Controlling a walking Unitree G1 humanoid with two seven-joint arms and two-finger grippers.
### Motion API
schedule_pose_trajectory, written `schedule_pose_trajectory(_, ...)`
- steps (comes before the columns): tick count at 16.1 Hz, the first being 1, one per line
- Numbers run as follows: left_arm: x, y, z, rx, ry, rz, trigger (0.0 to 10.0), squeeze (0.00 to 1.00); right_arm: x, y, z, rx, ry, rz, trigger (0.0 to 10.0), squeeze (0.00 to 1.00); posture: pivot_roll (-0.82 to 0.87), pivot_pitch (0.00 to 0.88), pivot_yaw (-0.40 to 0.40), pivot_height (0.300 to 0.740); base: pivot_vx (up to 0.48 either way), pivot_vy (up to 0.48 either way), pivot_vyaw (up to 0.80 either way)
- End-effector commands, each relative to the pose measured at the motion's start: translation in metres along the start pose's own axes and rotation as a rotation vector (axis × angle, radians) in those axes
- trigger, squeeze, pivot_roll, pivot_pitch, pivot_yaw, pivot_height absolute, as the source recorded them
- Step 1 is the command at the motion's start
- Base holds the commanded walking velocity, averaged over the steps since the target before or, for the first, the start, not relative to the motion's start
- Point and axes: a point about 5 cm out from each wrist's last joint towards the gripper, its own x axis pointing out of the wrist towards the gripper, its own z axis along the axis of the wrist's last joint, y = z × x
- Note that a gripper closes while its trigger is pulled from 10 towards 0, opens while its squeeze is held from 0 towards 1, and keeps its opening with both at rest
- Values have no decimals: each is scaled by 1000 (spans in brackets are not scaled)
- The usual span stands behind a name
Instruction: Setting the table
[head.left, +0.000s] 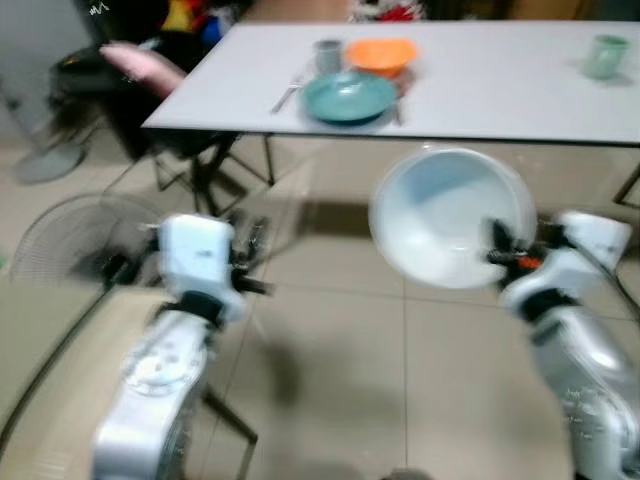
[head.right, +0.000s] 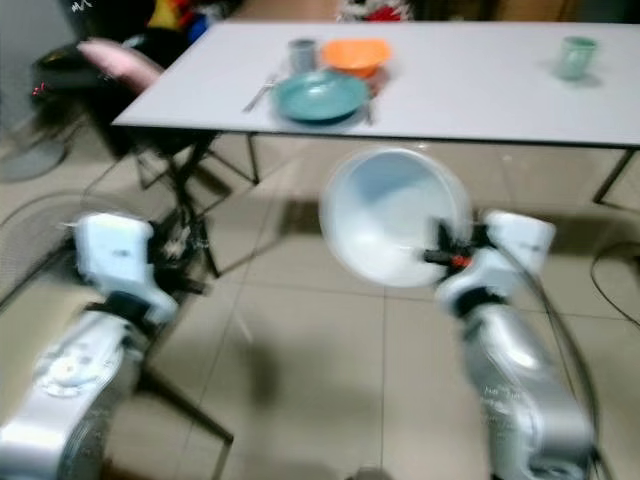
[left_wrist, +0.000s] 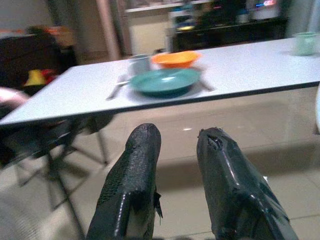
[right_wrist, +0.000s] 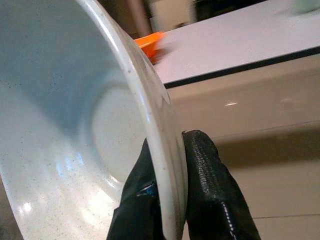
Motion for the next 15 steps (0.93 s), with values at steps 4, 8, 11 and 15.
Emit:
schedule_pose_trajectory(4, -13, 14, -11, 40, 41, 62, 10000, 0, -2, 14, 8, 7, -41, 71, 10000, 0, -110, 54, 64, 740, 397, 0, -800)
schedule_pose_trajectory(8, -14, 14, -12, 53, 44, 56, 10000, 0, -3, 13, 8, 14, -38, 64, 10000, 0, -118, 54, 71, 740, 396, 0, -800)
schedule_pose_trajectory(11, -14, 15, -14, 63, 44, 59, 10000, 0, -3, 12, 8, 11, -41, 56, 10000, 0, -121, 53, 72, 740, 399, 0, -800)
schedule_pose_trajectory(15, -19, 24, -17, 76, 46, 124, 10000, 0, 0, 12, 10, 15, -44, 71, 10000, 0, -117, 53, 65, 740, 396, 0, -150)
